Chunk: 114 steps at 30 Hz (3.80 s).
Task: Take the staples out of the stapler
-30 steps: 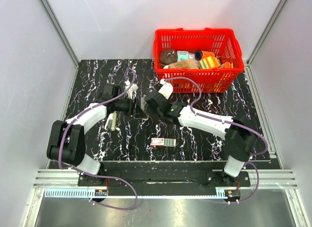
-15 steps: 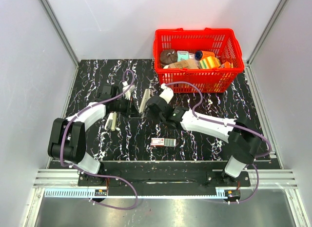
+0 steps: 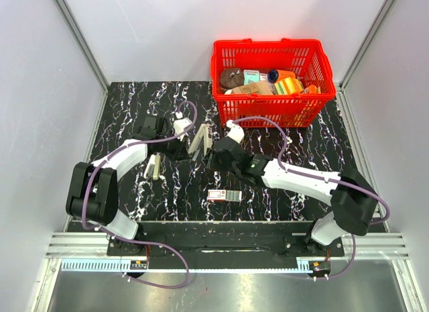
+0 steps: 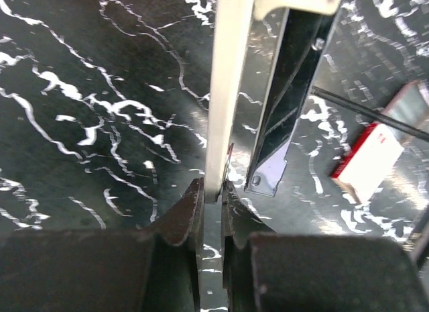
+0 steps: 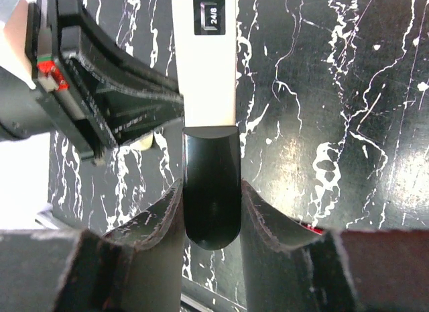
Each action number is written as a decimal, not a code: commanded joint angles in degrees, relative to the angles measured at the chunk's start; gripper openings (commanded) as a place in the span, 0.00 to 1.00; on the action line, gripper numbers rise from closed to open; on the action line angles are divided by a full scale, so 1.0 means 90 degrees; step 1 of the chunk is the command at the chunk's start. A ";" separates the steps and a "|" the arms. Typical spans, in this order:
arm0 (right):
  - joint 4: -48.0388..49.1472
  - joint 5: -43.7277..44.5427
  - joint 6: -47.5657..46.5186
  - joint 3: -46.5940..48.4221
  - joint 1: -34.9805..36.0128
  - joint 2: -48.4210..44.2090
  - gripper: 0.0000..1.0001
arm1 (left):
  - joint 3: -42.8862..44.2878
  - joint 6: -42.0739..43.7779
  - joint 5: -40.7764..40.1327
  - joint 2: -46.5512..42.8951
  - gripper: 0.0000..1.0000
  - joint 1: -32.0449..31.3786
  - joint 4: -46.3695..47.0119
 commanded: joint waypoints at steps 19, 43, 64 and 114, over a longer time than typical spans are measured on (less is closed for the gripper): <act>-0.0391 -0.0452 -0.1992 -0.0741 0.0086 -0.0688 0.00 | -0.1223 0.3601 -0.3763 -0.0811 0.00 -0.1004 0.3626; -0.0548 0.0114 -0.1904 -0.0585 0.0008 -0.0815 0.00 | -0.1579 0.3862 -0.4372 -0.1162 0.00 -0.2030 0.3636; -0.0196 0.0447 -0.2324 0.1631 -0.0909 0.0950 0.00 | -0.0160 -0.0226 0.0367 -0.0792 0.01 -0.1982 0.0327; -0.0637 0.0749 -0.3067 0.2756 -0.0364 0.2603 0.63 | -0.0120 0.1278 0.0807 -0.2734 0.60 0.1973 -0.2350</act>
